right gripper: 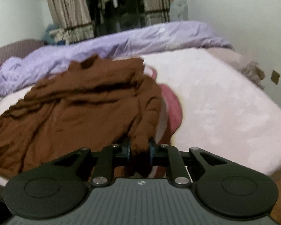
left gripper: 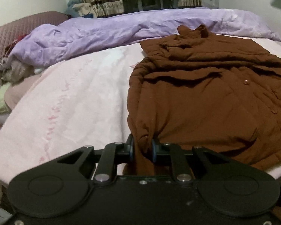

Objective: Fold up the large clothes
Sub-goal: 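Grasp the jacket hem with both tools, then lift the hem with both tools and fold it toward the collar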

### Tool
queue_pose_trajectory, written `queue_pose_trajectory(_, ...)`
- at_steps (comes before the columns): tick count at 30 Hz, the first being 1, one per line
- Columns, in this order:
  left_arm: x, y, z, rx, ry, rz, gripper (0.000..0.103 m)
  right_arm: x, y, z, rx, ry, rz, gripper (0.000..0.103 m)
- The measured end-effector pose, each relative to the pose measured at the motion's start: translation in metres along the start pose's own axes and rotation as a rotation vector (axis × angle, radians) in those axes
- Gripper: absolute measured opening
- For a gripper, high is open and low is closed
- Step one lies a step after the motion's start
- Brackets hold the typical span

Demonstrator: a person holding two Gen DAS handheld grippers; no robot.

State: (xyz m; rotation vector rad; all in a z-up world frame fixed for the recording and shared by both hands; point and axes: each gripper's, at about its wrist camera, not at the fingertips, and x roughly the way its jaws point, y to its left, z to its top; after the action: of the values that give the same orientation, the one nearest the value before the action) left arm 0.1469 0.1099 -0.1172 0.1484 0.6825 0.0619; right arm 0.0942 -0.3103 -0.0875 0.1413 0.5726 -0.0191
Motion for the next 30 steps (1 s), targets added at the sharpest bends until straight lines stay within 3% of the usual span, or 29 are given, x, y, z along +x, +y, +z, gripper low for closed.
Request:
queue_pose_trajectory(6,0.022,-0.001,-0.009,0.008,0.077,0.002,0.02,0.026,-0.008,-0.01,0.018,0.116,-0.009,0.013)
queue_pose_trajectory(9,0.025,-0.006,-0.017,0.028,0.068,0.026,0.024,0.03,-0.008,-0.016,0.022,0.114,-0.015,0.018)
queue_pose_trajectory(12,0.022,-0.007,-0.019,0.024,0.064,0.029,0.025,0.027,-0.009,-0.014,0.027,0.126,-0.026,0.043)
queue_pose_trajectory(13,0.02,-0.007,-0.02,0.022,0.064,0.031,0.027,0.026,-0.009,-0.014,0.031,0.131,-0.027,0.062)
queue_pose_trajectory(14,0.02,-0.007,-0.021,0.023,0.064,0.033,0.037,0.027,-0.01,-0.015,0.03,0.14,-0.017,0.082)
queue_pose_trajectory(15,0.02,-0.007,-0.022,0.025,0.07,0.039,0.043,0.028,-0.011,-0.017,0.03,0.147,0.0,0.087)
queue_pose_trajectory(17,0.019,-0.006,-0.025,0.018,0.079,0.03,0.06,0.031,-0.013,-0.021,0.044,0.157,0.021,0.086)
queue_pose_trajectory(20,0.021,0.0,-0.026,-0.017,0.09,0.013,0.064,0.038,-0.011,-0.022,0.041,0.145,0.058,0.086)
queue_pose_trajectory(22,0.024,0.005,-0.023,-0.044,0.104,-0.014,0.063,0.045,-0.008,-0.02,0.003,0.148,0.098,0.092)
queue_pose_trajectory(24,0.026,0.009,-0.021,-0.065,0.104,-0.031,0.058,0.046,-0.001,-0.018,-0.034,0.145,0.068,0.067)
queue_pose_trajectory(25,0.025,0.01,-0.022,-0.076,0.099,-0.042,0.04,0.045,0.002,-0.016,-0.046,0.15,0.092,0.042)
queue_pose_trajectory(26,0.024,0.01,-0.023,-0.076,0.089,-0.065,0.022,0.043,0.003,-0.016,-0.039,0.145,0.095,0.031)
queue_pose_trajectory(28,0.018,0.005,-0.022,-0.06,0.055,-0.066,0.014,0.039,0.005,-0.014,-0.031,0.137,0.09,0.023)
queue_pose_trajectory(30,0.011,0.003,-0.02,-0.058,0.026,-0.061,0.013,0.032,0.005,-0.012,-0.016,0.112,0.098,0.016)
